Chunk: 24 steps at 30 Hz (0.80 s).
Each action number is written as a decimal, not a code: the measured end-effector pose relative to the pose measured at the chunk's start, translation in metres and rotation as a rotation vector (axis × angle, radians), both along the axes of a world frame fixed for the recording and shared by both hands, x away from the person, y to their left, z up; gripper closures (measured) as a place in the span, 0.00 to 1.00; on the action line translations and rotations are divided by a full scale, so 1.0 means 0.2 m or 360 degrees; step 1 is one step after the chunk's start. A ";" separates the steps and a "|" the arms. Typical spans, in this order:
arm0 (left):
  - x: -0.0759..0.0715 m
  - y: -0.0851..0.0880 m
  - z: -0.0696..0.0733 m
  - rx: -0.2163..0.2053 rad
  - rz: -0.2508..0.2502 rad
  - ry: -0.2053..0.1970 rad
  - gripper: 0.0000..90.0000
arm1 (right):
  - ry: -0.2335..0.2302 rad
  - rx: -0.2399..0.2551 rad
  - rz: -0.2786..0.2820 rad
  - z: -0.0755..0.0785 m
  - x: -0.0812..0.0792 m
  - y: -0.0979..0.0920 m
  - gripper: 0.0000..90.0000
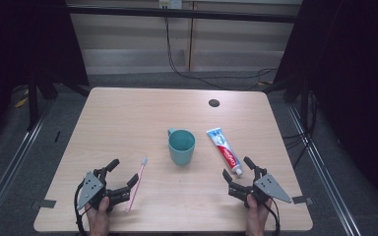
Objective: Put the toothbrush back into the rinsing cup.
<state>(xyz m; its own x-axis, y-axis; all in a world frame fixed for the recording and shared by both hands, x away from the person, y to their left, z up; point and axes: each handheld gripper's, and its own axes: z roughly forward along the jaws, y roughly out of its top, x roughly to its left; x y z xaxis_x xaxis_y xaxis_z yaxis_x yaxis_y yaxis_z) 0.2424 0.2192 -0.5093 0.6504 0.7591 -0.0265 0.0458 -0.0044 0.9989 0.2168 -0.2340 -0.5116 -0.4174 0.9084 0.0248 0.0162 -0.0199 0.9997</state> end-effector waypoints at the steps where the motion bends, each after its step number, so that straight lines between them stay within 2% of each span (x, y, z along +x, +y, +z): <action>1: 0.00 0.00 0.00 0.0002 0.0000 0.0000 0.17 | 0.0004 0.0003 -0.0005 0.00 0.00 0.00 0.14; 11: 0.01 0.01 0.00 -0.0029 0.0007 0.0038 0.17 | 0.0001 -0.0002 -0.0023 0.00 0.00 0.01 0.14; 12: 0.02 0.01 0.00 -0.0040 -0.0003 0.0036 0.17 | 0.0001 -0.0002 -0.0023 0.00 0.00 0.01 0.14; 13: 0.02 0.02 0.00 -0.0042 -0.0064 0.0023 0.17 | -0.0001 -0.0002 -0.0025 0.00 0.00 0.01 0.14; 14: 0.02 0.01 0.00 -0.0070 -0.0058 0.0035 0.17 | 0.0000 -0.0001 -0.0024 0.00 0.00 0.01 0.14; 19: 0.03 0.00 0.01 -0.0038 -0.0030 0.0127 0.18 | -0.0001 -0.0001 -0.0026 0.00 0.00 0.01 0.14; 20: 0.03 0.00 0.02 -0.0013 -0.0033 0.0152 0.18 | 0.0000 -0.0002 -0.0023 0.00 0.00 0.01 0.14; 22: 0.03 -0.01 0.05 -0.0012 -0.0033 0.0155 0.18 | -0.0001 -0.0002 -0.0026 0.00 0.00 0.01 0.14; 24: 0.04 0.00 0.07 0.0038 -0.0036 0.0186 0.18 | 0.0000 -0.0002 -0.0024 0.00 0.00 0.01 0.14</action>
<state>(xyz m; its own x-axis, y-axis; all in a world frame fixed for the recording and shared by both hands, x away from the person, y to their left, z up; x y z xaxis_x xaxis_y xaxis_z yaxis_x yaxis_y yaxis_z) 0.2507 0.2182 -0.4944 0.6610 0.7456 -0.0851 0.1614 -0.0305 0.9864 0.2165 -0.2328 -0.5116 -0.4035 0.9146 0.0239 0.0157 -0.0192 0.9997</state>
